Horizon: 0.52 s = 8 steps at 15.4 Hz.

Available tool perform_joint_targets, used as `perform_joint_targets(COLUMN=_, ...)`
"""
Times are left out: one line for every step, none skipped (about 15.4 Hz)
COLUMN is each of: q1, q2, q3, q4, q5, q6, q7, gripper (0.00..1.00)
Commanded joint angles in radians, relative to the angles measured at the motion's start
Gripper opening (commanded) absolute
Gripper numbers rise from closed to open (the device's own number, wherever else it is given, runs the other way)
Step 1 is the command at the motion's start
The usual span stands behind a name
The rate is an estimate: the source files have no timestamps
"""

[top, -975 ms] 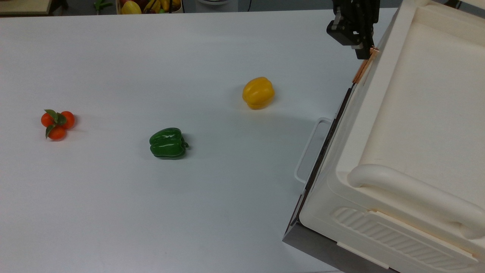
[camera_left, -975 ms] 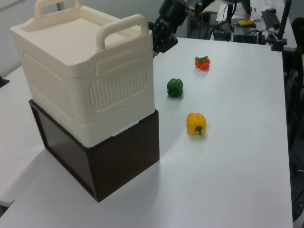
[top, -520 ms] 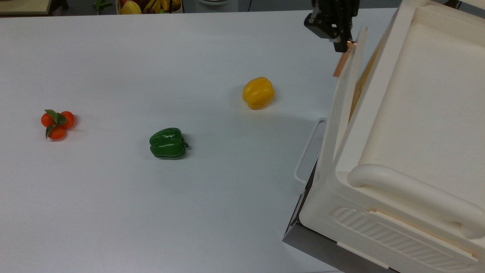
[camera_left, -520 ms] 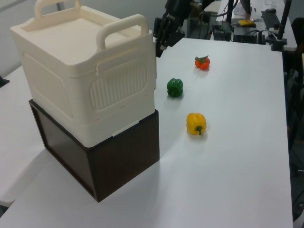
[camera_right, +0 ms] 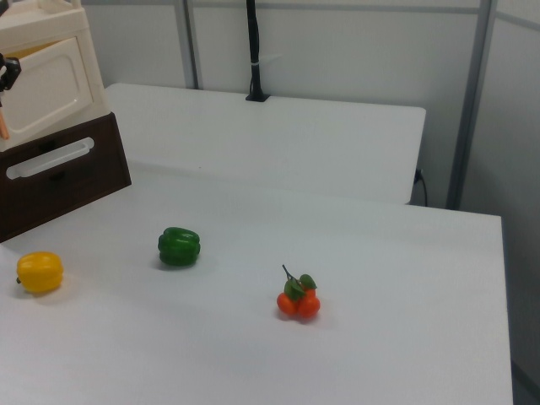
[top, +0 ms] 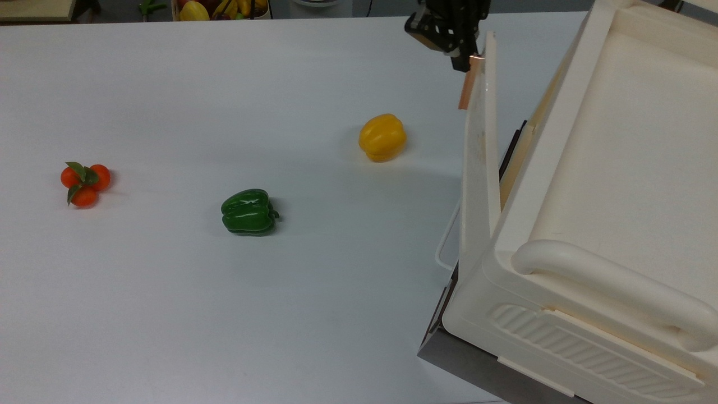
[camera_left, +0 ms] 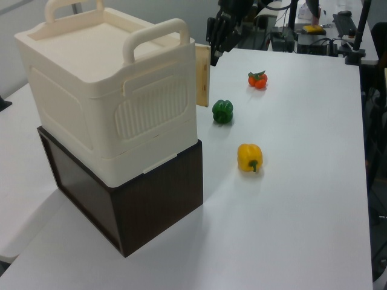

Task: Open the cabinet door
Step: 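Pull the handle outward, swinging the door open on its hinge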

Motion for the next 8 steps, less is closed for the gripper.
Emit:
perform_joint_targets(q1=-0.007, q2=-0.062, q3=-0.06, q4=-0.073, q5=0.012, q6=-0.049, q7=0.018, gripper=0.02)
perform_joint_targets(q1=-0.007, q2=-0.062, q3=-0.08, q4=-0.072, q5=0.014, q6=-0.046, q7=0.018, gripper=0.02)
perform_joint_targets(q1=-0.007, q2=-0.06, q3=-0.1, q4=-0.072, q5=0.015, q6=-0.042, q7=0.016, gripper=0.02)
perform_joint_targets(q1=-0.007, q2=-0.06, q3=-0.119, q4=-0.07, q5=0.015, q6=-0.04, q7=0.015, gripper=0.02)
perform_joint_targets(q1=-0.007, q2=-0.059, q3=-0.144, q4=-0.07, q5=0.017, q6=-0.036, q7=0.013, gripper=0.02)
perform_joint_targets(q1=-0.008, q2=-0.057, q3=-0.156, q4=-0.069, q5=0.017, q6=-0.036, q7=0.013, gripper=0.02)
perform_joint_targets(q1=-0.008, q2=-0.056, q3=-0.173, q4=-0.066, q5=0.017, q6=-0.031, q7=0.013, gripper=0.02)
perform_joint_targets(q1=-0.008, q2=-0.053, q3=-0.187, q4=-0.063, q5=0.023, q6=-0.031, q7=0.012, gripper=0.02)
